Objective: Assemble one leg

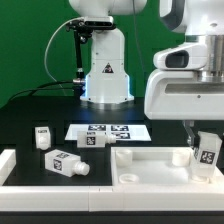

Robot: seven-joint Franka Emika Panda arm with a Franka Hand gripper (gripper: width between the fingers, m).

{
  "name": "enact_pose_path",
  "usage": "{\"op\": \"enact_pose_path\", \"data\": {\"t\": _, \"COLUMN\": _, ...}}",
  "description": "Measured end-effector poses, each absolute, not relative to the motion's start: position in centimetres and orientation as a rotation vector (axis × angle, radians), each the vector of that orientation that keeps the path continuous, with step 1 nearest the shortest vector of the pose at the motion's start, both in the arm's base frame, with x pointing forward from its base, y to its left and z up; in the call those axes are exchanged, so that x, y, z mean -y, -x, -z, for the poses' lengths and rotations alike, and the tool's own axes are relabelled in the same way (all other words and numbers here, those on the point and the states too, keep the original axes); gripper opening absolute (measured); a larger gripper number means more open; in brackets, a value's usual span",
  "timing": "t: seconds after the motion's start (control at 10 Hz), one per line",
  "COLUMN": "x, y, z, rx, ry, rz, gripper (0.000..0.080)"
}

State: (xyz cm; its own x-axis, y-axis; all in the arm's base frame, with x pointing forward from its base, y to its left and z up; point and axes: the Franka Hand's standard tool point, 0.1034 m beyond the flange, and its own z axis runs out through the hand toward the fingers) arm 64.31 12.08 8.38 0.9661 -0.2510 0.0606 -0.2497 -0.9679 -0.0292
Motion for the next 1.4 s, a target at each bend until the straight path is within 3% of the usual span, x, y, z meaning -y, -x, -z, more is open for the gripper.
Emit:
{"op": "enact_pose_path", "data": {"t": 0.7, "x": -10.6, "y": -64.4, "z": -8.0, "rx": -1.735, "ry": 2.49, "rz": 0.007, "gripper": 0.0293}}
{"op": "enact_pose_path", "data": {"t": 1.0, "x": -10.6, "y": -64.3, "z": -8.0, "rx": -1.794, "ry": 2.447, "rz": 0.005, "gripper": 0.0294}}
{"op": "enact_pose_path", "data": {"t": 1.1, "x": -10.7, "y": -64.3, "z": -8.0, "rx": -1.683, "ry": 2.53, "rz": 0.014, "gripper": 0.0366}}
{"op": "enact_pose_path", "data": {"t": 1.2, "x": -11.1, "y": -64.3, "z": -8.1, "rx": -1.428, "ry": 2.68, "rz": 0.024, "gripper": 0.055}}
{"op": "enact_pose_path", "data": {"t": 1.3, "x": -11.8, "y": -64.1, "z": -8.0, "rx": -1.239, "ry": 2.773, "rz": 0.024, "gripper": 0.055}}
{"op": "enact_pose_path", "data": {"t": 1.4, "x": -11.9, "y": -63.9, "z": -7.9, "rx": -1.055, "ry": 2.859, "rz": 0.025, "gripper": 0.0631}}
